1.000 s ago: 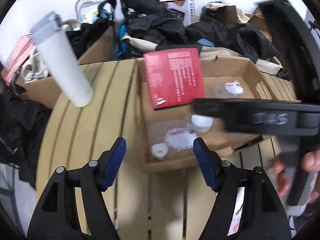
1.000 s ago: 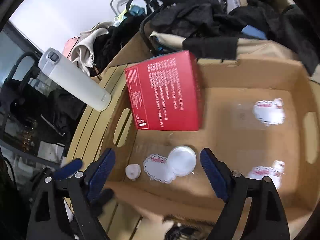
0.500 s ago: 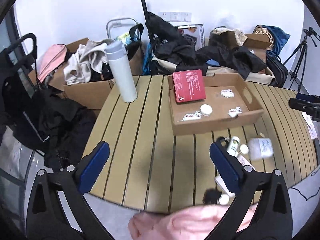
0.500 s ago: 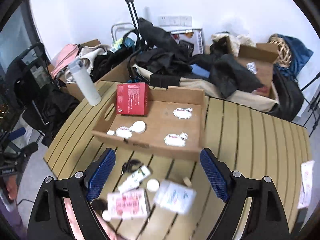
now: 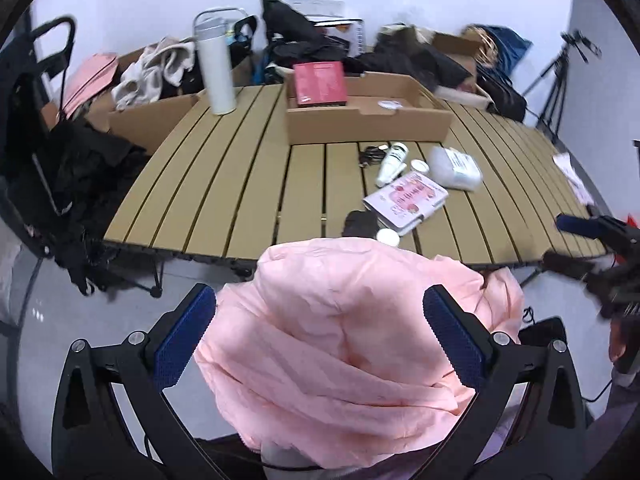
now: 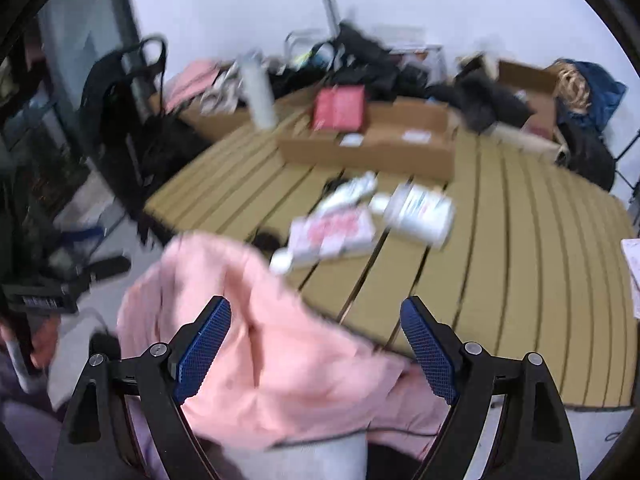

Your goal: Organize objects

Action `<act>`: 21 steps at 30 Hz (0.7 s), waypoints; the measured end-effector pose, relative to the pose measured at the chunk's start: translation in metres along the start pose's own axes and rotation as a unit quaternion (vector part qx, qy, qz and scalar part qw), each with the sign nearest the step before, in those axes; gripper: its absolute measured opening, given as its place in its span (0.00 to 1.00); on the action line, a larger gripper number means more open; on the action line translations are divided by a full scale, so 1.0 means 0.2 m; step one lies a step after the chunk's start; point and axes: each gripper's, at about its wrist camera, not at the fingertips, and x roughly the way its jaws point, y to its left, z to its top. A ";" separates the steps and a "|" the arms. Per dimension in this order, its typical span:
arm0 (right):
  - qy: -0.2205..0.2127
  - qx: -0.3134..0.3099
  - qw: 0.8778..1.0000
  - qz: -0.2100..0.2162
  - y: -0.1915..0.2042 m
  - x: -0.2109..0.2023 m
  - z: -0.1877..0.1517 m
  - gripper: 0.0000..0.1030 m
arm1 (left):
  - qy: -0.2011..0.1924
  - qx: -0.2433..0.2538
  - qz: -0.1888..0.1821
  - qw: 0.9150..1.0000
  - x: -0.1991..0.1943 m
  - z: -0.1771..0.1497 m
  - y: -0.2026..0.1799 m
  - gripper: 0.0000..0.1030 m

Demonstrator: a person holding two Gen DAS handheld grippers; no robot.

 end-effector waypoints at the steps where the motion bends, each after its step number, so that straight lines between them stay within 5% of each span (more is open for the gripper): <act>1: 0.010 -0.002 1.000 0.003 0.01 0.03 -0.02 0.87 | -0.001 0.003 0.003 1.000 0.01 0.01 -0.01 1.00; 7: 0.010 0.000 1.000 0.014 0.04 0.14 -0.07 0.86 | 0.008 0.013 -0.057 0.998 0.25 0.15 -0.06 0.95; 11: 0.010 0.001 1.000 0.026 0.03 0.28 -0.06 0.56 | 0.049 0.030 -0.066 0.996 0.58 0.26 -0.11 0.59; 12: 0.009 0.004 1.000 0.026 0.02 0.31 -0.05 0.50 | 0.063 0.031 -0.071 0.995 0.66 0.28 -0.11 0.57; 15: 0.017 0.010 0.999 0.033 0.02 0.45 0.00 0.46 | 0.107 0.025 -0.078 0.991 0.87 0.28 -0.10 0.51; 17: 0.026 0.011 0.999 0.046 0.04 0.55 0.04 0.46 | 0.123 0.023 -0.093 0.988 0.92 0.26 -0.09 0.31; 21: 0.053 0.008 0.997 0.056 0.10 0.76 0.10 0.46 | 0.112 0.022 -0.104 0.988 0.89 0.22 -0.05 0.30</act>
